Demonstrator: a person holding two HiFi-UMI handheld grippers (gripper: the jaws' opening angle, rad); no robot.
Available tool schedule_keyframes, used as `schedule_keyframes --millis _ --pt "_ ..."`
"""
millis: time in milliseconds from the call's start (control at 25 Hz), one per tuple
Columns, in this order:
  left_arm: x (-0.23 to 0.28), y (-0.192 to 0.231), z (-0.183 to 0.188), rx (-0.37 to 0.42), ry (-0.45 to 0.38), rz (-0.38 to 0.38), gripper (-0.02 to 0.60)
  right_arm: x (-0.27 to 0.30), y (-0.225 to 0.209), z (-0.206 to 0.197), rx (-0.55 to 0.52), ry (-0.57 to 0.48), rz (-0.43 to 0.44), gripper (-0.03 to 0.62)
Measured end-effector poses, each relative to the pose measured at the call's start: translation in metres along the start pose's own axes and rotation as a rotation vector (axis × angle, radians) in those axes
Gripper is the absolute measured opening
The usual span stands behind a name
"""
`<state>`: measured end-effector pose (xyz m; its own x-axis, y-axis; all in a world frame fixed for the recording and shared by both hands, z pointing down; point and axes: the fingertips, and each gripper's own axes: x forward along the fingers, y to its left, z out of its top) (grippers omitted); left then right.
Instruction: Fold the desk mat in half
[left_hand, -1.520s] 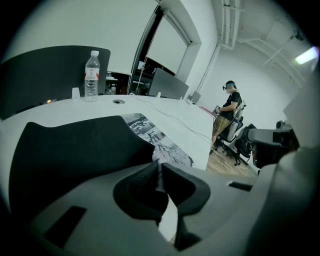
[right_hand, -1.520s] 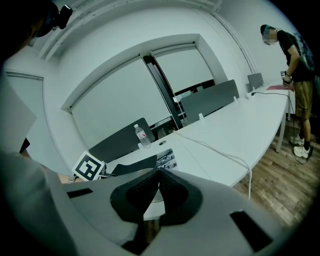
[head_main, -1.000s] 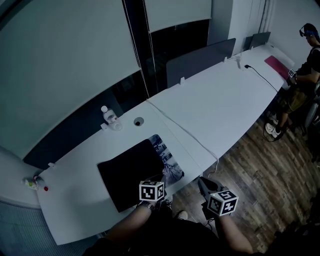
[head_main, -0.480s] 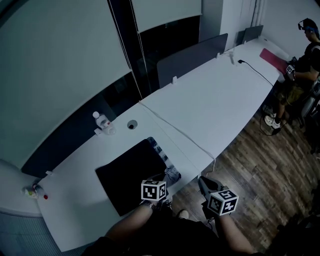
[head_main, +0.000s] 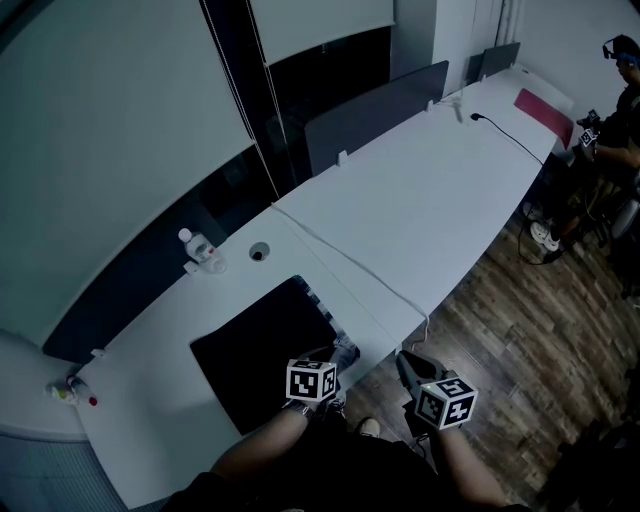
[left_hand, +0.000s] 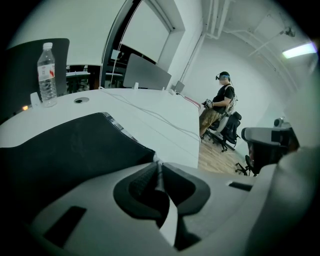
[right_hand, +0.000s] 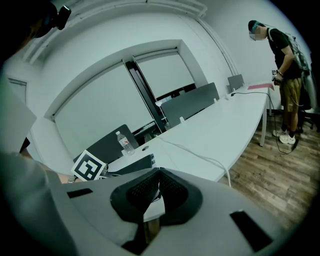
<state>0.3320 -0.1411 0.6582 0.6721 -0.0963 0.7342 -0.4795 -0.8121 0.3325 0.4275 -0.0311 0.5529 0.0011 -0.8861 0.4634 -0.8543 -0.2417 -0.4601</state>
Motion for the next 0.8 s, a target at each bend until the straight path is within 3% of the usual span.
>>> schedule_keyframes --millis 800 --pt "0.021 -0.009 0.005 0.038 0.037 0.007 0.04 -0.019 -0.027 0.001 0.039 -0.012 -0.054 0.023"
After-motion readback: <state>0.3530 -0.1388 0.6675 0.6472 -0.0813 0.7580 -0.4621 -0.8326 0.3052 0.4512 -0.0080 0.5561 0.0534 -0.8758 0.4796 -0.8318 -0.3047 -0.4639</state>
